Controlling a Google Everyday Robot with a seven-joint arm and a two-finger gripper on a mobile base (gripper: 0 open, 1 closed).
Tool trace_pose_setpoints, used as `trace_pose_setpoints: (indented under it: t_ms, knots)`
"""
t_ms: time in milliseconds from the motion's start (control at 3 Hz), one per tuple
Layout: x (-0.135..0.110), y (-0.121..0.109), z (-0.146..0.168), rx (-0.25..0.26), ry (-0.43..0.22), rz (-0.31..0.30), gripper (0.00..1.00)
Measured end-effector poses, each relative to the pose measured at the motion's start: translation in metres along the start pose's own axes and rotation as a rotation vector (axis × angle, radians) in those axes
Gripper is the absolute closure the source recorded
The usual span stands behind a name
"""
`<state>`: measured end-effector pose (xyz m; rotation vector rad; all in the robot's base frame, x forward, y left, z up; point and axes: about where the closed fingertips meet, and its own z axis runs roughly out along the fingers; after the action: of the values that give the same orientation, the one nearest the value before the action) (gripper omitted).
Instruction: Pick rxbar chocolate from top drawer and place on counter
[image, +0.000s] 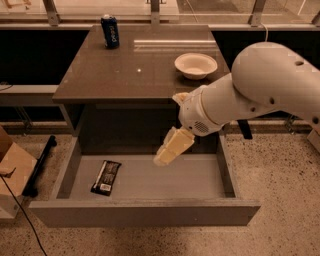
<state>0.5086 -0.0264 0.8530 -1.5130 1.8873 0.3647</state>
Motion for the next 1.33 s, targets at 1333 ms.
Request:
trace_pose_setpoints:
  t_ms: [1333]
  knots:
    - [-0.002,0.004,0.082,-0.081,-0.025,0.016,0.00]
